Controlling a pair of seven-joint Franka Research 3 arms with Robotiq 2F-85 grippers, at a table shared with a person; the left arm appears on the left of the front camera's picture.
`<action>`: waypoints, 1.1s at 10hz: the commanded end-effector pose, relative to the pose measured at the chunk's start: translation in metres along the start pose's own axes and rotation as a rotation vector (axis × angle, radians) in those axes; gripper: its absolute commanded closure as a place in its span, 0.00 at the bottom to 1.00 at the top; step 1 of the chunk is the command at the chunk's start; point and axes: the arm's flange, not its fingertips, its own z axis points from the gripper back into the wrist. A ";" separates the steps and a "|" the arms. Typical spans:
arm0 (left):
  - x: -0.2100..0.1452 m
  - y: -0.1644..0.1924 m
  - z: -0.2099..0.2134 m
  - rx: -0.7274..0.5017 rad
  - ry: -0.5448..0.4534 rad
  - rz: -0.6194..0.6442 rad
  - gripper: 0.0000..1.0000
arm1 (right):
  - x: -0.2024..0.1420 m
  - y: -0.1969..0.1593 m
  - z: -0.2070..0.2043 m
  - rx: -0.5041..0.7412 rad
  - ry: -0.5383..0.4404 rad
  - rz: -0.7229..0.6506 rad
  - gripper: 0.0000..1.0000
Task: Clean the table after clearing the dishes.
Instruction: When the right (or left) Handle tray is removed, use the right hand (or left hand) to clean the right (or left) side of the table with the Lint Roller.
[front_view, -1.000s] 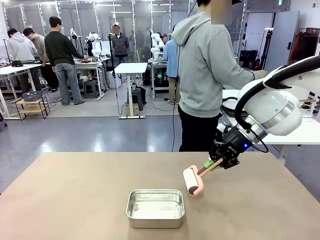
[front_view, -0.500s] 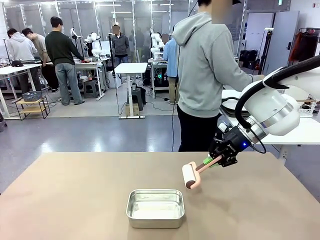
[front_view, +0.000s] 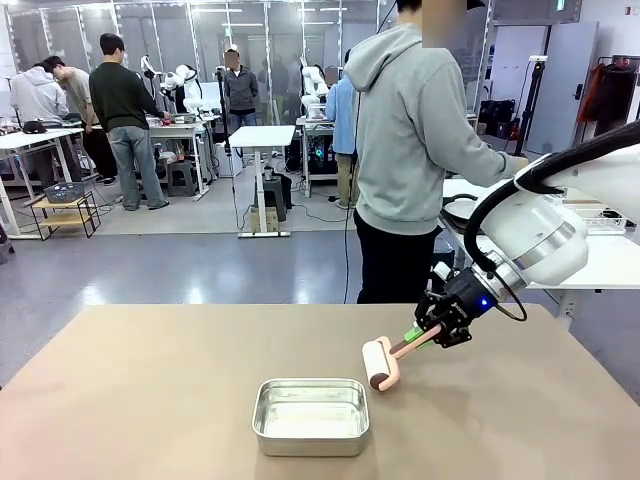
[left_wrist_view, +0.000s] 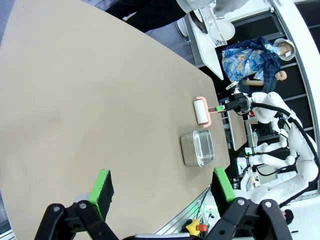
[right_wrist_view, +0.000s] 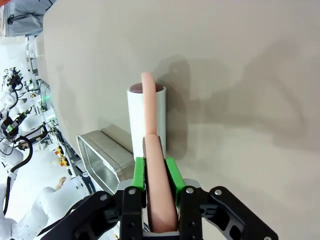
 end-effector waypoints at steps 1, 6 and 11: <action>-0.001 0.000 0.003 -0.013 -0.003 0.000 0.00 | 0.001 -0.022 -0.002 -0.043 -0.034 -0.071 0.78; -0.001 0.000 0.003 -0.013 -0.003 0.000 0.00 | -0.009 -0.086 0.028 -0.129 -0.090 -0.101 0.78; -0.001 0.000 0.003 -0.013 -0.003 0.000 0.00 | -0.004 -0.145 0.104 -0.337 -0.157 -0.176 0.78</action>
